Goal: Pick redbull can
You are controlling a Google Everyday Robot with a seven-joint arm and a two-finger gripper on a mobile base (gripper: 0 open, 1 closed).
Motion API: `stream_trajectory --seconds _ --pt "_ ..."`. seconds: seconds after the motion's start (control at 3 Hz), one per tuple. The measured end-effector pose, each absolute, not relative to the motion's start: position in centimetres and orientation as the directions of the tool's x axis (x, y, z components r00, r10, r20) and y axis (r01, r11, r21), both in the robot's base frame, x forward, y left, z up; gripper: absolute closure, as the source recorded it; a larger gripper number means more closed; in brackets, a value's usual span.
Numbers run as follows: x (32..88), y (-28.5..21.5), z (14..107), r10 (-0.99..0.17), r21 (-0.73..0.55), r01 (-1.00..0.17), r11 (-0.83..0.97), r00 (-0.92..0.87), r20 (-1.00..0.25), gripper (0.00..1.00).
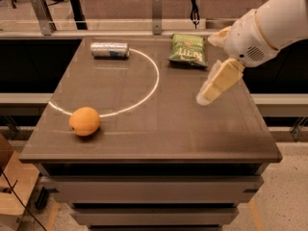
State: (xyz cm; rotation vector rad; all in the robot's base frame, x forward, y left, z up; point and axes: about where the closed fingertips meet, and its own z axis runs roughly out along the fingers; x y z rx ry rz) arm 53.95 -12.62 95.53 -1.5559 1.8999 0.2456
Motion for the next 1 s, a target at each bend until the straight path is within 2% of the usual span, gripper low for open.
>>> stream_trajectory --seconds 0.33,1.0 --pt "58.1 -8.7 95.1 -0.711 -0.269 -0.924 0.272 -0.005 -0.703 0.0" --pt "66.0 -2.7 93.6 -0.586 -0.254 -0.92 0.298 0.034 -0.81 0.0"
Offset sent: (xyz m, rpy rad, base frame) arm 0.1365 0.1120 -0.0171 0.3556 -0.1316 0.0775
